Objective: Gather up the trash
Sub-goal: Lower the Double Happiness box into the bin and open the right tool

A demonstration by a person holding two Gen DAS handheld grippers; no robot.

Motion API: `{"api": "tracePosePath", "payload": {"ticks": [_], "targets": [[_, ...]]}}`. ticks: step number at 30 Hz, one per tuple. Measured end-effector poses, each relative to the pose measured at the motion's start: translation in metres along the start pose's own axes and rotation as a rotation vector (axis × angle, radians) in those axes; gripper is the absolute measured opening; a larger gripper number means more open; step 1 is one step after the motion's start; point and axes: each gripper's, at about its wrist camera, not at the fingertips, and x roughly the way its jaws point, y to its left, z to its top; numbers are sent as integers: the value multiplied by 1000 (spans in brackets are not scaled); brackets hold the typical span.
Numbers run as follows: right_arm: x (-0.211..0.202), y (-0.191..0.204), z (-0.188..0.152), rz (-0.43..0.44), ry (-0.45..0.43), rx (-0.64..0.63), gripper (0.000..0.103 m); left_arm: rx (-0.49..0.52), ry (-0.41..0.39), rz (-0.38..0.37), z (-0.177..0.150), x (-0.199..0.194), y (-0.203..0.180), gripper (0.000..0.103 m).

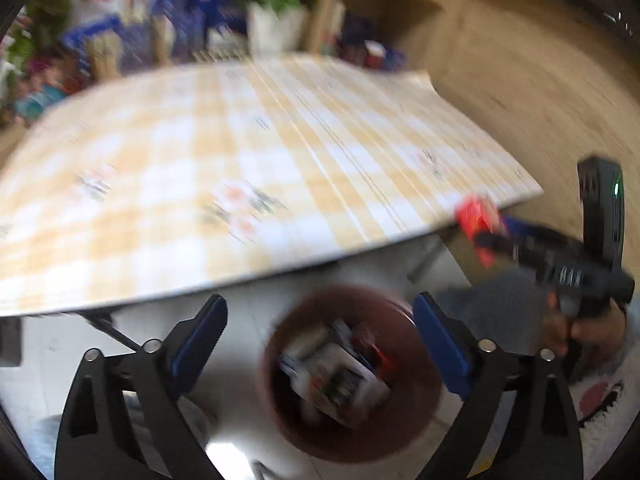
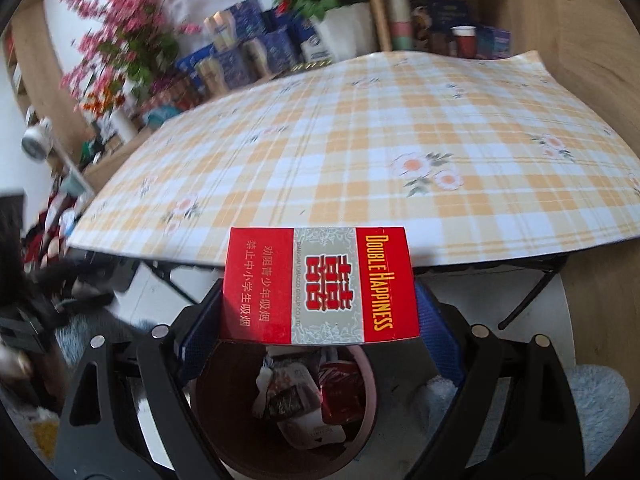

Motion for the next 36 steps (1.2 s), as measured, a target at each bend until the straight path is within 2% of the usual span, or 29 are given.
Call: {"api": "tracePosePath", "payload": {"ticks": [5, 7, 14, 18, 27, 30, 36], "targets": [[24, 30, -9, 16, 96, -123, 87, 9, -146, 113, -5, -27, 8, 96], [35, 40, -15, 16, 139, -165, 87, -14, -165, 125, -10, -29, 13, 96], [66, 55, -29, 25, 264, -226, 87, -98, -169, 147, -15, -35, 31, 96], [74, 57, -33, 25, 298, -237, 87, -130, -156, 143, -17, -31, 36, 96], [76, 61, -36, 35, 312, -258, 88, -135, -140, 150, -17, -26, 36, 96], [77, 60, -35, 36, 311, -251, 96, -125, -133, 157, -18, -25, 35, 96], [75, 56, -32, 26, 302, -239, 97, -111, -122, 166, -18, -22, 33, 96]]}}
